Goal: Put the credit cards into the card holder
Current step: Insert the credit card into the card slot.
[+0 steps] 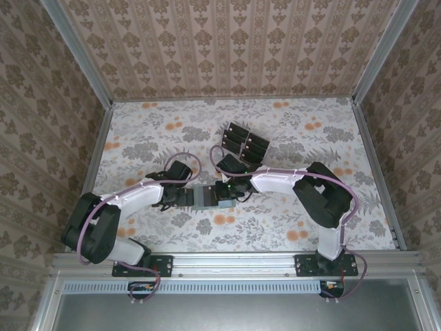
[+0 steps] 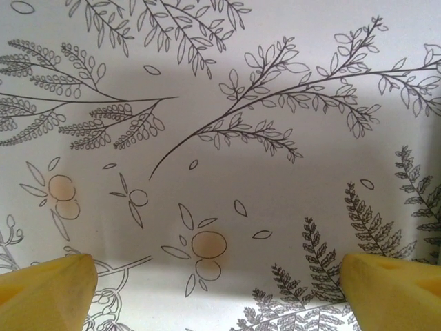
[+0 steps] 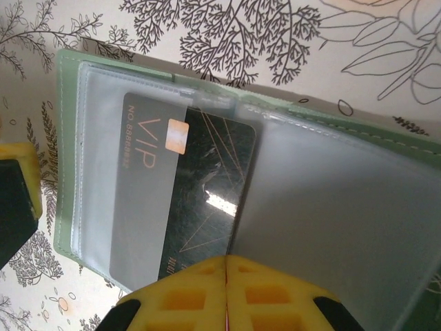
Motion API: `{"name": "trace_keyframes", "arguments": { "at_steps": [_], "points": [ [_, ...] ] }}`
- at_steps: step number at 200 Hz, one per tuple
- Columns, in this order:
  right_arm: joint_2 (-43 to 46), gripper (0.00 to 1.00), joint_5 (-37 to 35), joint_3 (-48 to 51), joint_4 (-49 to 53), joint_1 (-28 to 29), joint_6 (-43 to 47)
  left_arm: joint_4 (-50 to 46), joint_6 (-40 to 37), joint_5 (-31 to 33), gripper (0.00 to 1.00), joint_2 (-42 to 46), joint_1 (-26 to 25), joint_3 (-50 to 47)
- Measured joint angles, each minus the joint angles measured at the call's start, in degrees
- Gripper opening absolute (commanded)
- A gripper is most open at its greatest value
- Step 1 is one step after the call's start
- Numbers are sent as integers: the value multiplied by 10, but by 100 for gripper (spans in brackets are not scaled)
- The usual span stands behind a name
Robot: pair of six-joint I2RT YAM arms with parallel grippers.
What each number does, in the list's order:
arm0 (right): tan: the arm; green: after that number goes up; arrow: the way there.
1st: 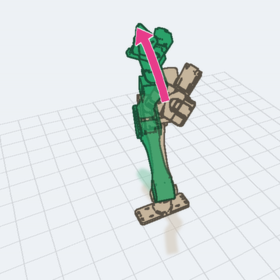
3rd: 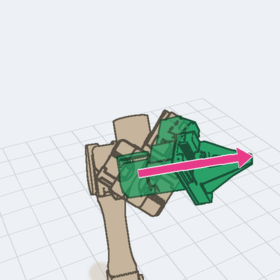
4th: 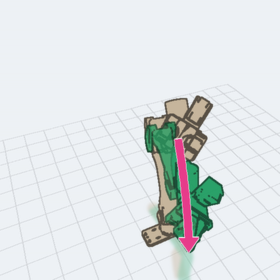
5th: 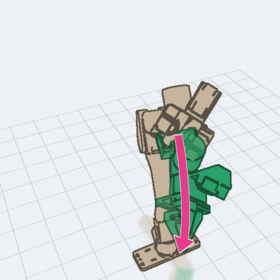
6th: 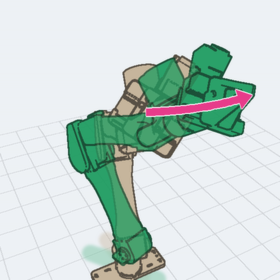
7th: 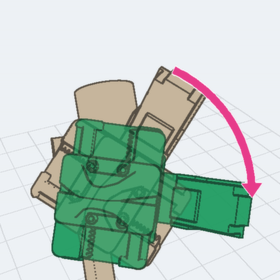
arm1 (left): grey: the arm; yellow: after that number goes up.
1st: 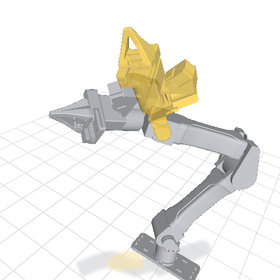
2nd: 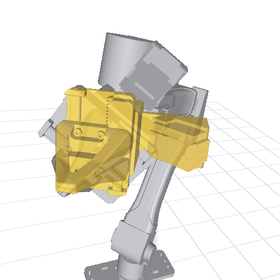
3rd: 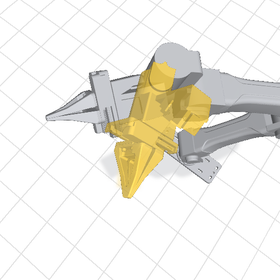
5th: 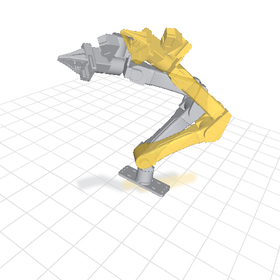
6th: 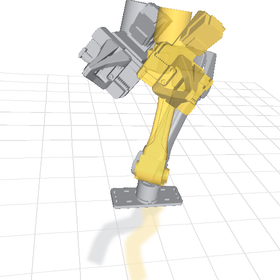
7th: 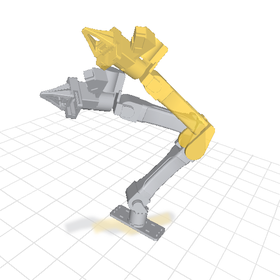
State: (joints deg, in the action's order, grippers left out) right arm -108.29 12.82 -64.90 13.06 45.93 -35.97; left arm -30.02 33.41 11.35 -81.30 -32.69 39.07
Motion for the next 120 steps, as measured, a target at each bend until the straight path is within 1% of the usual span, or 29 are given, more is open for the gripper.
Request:
{"name": "trace_keyframes", "arguments": {
  "at_steps": [42,120],
  "points": [
    [-8,9,1,-8,-2,5,-2,9,0,0,100,-9,-7,0],
    [-33,9,27,-17,-33,7,-24,22,9,0,100,-20,-19,0]
  ]
}}
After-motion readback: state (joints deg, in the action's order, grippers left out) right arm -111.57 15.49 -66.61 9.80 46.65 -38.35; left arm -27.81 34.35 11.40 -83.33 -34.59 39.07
